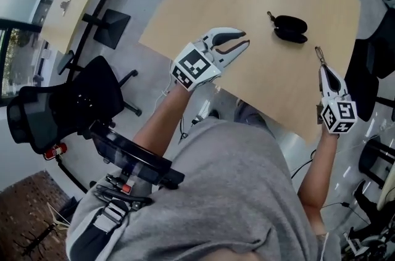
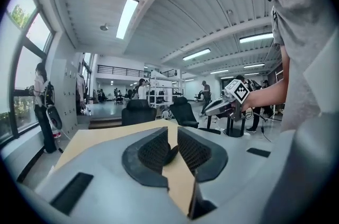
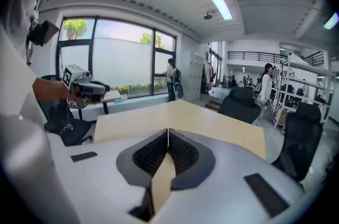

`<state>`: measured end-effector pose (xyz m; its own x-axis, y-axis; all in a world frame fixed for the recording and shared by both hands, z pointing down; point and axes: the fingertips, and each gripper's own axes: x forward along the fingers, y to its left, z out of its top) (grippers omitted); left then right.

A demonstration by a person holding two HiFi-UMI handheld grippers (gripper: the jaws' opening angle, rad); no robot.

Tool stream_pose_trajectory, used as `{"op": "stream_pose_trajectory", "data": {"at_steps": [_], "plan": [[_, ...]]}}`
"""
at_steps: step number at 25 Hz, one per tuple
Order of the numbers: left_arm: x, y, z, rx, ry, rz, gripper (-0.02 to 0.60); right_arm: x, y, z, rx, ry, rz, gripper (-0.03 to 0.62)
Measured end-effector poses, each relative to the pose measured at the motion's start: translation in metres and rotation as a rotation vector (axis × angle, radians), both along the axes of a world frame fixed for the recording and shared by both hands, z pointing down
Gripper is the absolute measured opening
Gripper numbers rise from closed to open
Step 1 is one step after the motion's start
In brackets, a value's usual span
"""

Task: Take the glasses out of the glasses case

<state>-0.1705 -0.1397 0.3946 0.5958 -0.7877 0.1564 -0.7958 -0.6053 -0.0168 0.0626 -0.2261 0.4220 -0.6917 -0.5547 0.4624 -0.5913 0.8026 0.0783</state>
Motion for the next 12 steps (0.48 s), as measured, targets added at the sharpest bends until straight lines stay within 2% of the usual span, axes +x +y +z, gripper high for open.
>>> {"op": "stream_pose_trajectory", "data": {"at_steps": [1, 3, 7, 9, 12], "plan": [[-0.002, 0.009, -0.009, 0.014, 0.014, 0.002, 0.038, -0.007, 0.014, -0.014, 0.009, -0.034, -0.008, 0.011], [-0.006, 0.026, -0.026, 0.027, 0.059, 0.01, 0.006, -0.022, 0.042, -0.039, 0.024, -0.093, -0.031, 0.009], [-0.012, 0.056, -0.056, 0.008, 0.175, 0.035, 0.005, -0.042, 0.093, -0.079, 0.065, -0.175, -0.073, 0.009], [-0.013, 0.069, -0.069, 0.013, 0.194, 0.049, 0.005, -0.046, 0.115, -0.094, 0.084, -0.204, -0.079, 0.009], [-0.015, 0.084, -0.084, 0.036, 0.179, 0.062, 0.005, -0.047, 0.14, -0.109, 0.104, -0.222, -0.071, 0.009]]}}
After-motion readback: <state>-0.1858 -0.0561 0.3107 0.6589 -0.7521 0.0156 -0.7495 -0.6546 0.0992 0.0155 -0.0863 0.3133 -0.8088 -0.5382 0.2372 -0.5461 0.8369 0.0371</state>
